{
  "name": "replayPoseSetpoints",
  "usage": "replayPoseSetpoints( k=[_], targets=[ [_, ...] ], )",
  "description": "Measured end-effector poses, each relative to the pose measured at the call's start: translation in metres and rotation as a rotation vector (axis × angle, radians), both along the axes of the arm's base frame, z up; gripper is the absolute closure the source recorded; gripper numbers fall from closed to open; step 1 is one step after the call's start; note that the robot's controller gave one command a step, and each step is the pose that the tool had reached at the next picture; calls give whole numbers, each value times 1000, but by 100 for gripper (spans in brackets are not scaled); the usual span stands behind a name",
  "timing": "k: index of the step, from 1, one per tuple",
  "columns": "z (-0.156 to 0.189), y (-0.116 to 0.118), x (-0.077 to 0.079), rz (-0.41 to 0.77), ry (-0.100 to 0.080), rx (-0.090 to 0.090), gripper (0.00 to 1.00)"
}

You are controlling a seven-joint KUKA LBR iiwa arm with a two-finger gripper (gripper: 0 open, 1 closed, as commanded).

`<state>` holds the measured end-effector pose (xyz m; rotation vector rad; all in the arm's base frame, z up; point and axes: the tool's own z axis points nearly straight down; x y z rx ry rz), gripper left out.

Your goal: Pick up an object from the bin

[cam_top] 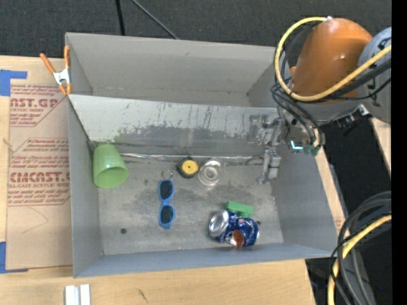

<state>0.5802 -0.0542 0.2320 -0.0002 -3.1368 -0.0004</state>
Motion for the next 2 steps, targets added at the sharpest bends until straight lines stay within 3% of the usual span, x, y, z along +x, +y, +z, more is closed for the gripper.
replayPoseSetpoints(
  k=[1, 2],
  targets=[
    [-145, 24, -59, 233, -31, -4, 0],
    [-115, 53, -71, 236, -14, 1, 0]
  ],
)
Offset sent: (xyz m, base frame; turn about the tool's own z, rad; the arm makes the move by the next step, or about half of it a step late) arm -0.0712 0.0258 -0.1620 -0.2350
